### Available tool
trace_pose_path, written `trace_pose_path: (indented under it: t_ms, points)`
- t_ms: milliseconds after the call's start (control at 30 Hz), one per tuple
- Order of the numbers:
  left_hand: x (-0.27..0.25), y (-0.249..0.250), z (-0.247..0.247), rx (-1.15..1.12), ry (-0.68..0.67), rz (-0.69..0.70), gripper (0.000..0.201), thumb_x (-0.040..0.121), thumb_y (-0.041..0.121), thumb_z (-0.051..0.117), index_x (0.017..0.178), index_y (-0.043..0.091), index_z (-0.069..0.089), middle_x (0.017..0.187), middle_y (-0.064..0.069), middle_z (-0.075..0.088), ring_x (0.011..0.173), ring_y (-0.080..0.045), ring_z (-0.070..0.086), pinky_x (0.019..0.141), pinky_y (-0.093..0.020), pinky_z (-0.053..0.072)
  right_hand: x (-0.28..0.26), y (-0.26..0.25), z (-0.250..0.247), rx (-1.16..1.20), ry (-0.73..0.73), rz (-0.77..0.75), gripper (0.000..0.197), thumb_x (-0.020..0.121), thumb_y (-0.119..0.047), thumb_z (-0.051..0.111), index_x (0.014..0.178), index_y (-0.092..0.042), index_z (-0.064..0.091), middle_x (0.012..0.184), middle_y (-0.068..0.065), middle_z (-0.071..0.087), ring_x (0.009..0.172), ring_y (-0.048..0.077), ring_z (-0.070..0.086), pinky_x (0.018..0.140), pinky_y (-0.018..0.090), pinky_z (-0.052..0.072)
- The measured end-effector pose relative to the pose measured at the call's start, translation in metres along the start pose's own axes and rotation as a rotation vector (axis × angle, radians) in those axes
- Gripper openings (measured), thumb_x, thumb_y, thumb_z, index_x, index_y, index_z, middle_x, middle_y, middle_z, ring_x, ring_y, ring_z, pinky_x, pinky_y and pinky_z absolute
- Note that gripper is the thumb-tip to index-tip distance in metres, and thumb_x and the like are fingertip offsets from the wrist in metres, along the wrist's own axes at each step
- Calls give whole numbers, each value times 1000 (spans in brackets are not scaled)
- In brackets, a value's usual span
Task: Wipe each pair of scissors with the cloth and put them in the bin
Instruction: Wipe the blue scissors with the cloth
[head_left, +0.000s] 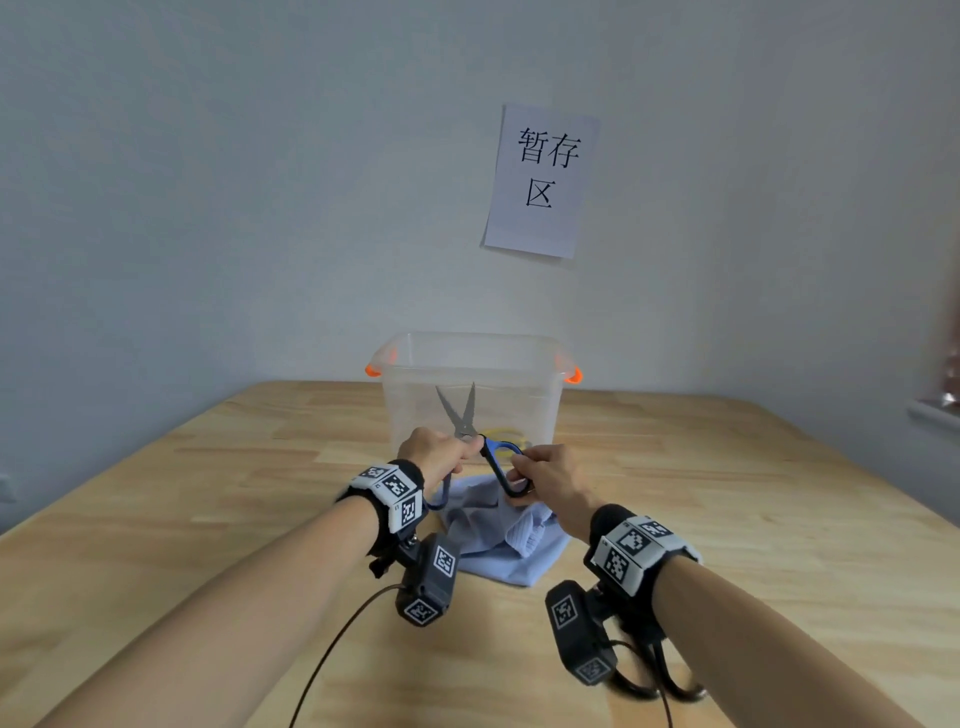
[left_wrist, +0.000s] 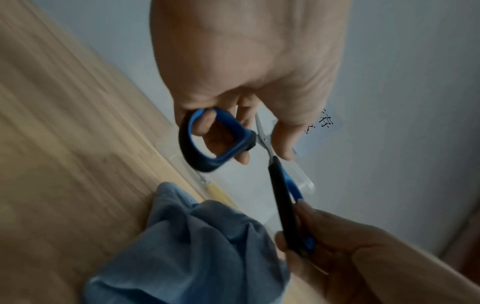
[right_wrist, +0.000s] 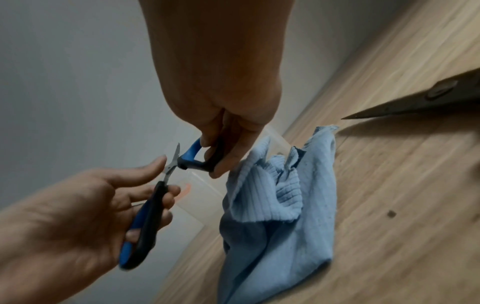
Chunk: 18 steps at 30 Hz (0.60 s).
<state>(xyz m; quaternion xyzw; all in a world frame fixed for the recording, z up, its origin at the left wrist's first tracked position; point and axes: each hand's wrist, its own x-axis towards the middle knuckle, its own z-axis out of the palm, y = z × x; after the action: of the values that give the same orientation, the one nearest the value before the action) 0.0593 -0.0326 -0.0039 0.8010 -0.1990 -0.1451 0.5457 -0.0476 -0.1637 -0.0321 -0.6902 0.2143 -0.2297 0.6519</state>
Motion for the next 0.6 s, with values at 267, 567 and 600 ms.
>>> trace_pose_path:
  t_ms: [267,567,600]
  points:
    - [-10,-9,0,289,204,67,70,62,64,84,45,16,36,41,3,40,46,-21,40,47,-27,24,0,-6,-11,-17,27,-36,27,101,-15,56,83,4,64,69,11,62,51,13,62,51,24,56]
    - [-11,-14,-7,380,275,92,73,64,65,82,43,14,33,45,2,39,49,-21,41,48,-29,23,5,15,-35,-418,171,244,31,100,-30,52,83,-4,51,66,9,52,53,20,47,46,26,35]
    - [-9,-16,-8,377,283,90,73,64,66,81,42,14,35,47,2,41,51,-22,43,48,-29,25,4,16,-35,-361,139,275,34,101,-31,51,82,-4,51,63,9,52,50,19,47,42,24,36]
